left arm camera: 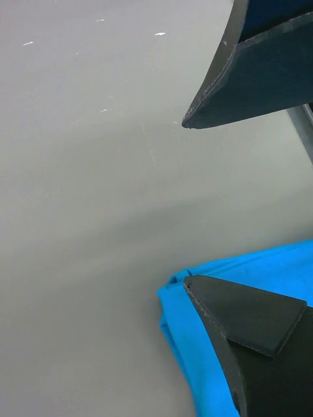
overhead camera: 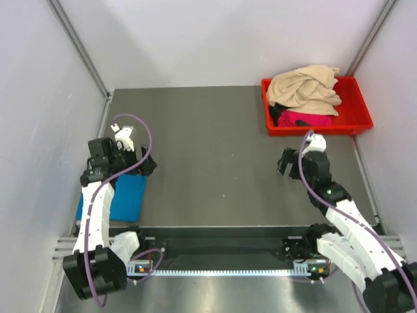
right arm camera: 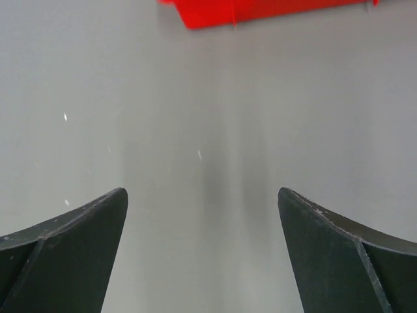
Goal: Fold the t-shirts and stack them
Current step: Grab the tshirt from the pile
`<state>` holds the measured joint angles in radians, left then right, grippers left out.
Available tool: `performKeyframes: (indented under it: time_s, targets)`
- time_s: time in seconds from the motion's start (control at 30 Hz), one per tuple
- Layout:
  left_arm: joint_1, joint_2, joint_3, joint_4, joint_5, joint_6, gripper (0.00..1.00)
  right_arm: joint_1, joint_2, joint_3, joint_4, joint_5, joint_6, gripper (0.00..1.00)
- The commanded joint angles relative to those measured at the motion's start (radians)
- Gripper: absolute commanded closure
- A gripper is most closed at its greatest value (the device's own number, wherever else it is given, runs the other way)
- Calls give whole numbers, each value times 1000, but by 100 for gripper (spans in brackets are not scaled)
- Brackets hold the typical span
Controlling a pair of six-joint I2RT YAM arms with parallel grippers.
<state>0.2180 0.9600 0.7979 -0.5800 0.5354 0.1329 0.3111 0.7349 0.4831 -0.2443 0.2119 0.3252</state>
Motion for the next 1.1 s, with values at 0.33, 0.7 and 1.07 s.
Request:
performKeyframes:
  time_s: [0.33, 0.7, 1.07]
  targets:
    - [-263, 431, 414, 53, -178, 60, 1, -283, 783, 834, 157, -34, 46, 4]
    - [-316, 560, 440, 68, -189, 37, 1, -379, 1449, 1472, 91, 20, 52, 23]
    - [-318, 557, 446, 22, -202, 63, 1, -377, 1324, 1395, 145, 58, -12, 100]
